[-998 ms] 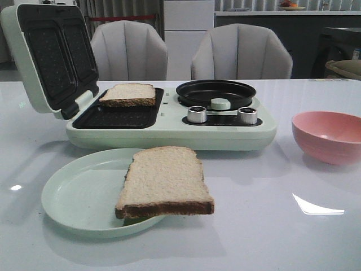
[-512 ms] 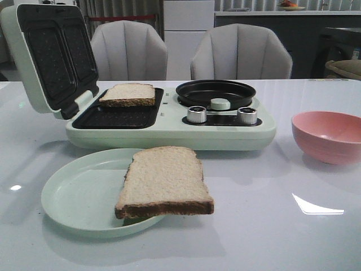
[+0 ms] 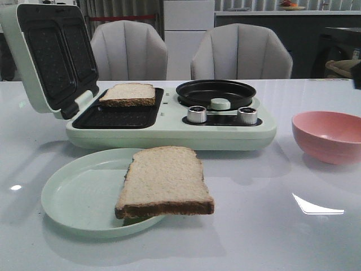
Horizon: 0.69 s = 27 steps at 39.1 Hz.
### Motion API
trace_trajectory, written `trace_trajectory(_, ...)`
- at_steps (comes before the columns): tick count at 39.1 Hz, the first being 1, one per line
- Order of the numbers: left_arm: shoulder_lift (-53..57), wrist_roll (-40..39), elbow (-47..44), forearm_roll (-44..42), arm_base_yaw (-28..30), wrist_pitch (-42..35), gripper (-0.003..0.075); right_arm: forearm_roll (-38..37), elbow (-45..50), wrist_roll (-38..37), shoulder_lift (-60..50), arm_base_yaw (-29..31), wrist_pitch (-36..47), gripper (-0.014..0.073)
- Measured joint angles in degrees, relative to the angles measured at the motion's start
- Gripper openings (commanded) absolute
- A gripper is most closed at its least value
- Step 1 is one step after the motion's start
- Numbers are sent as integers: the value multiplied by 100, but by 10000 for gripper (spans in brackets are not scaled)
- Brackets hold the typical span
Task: Make breakfast with bread and shrimp
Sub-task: 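Reach the right gripper to the remaining bread slice and grasp it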
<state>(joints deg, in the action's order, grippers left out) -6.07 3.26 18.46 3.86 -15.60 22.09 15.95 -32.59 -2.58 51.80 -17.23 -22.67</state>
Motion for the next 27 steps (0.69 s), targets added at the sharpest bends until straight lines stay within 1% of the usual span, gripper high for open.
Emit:
trace_trajectory(8, 0, 0, 0, 0, 0, 0, 618, 775, -1013, 0, 1670, -66, -186, 507)
trace_trajectory(16, 0, 0, 0, 0, 0, 0, 618, 1351, -1808, 103, 2922, -66, -494, 507)
trace_trajectory(19, 0, 0, 0, 0, 0, 0, 618, 1735, -2017, 360, 3392, -66, -546, 507)
trace_trajectory(23, 0, 0, 0, 0, 0, 0, 618, 2414, -2252, 934, 3917, -66, -629, 507)
trace_trajectory(27, 0, 0, 0, 0, 0, 0, 618, 3328, -2483, 1906, 4476, -66, -869, 507)
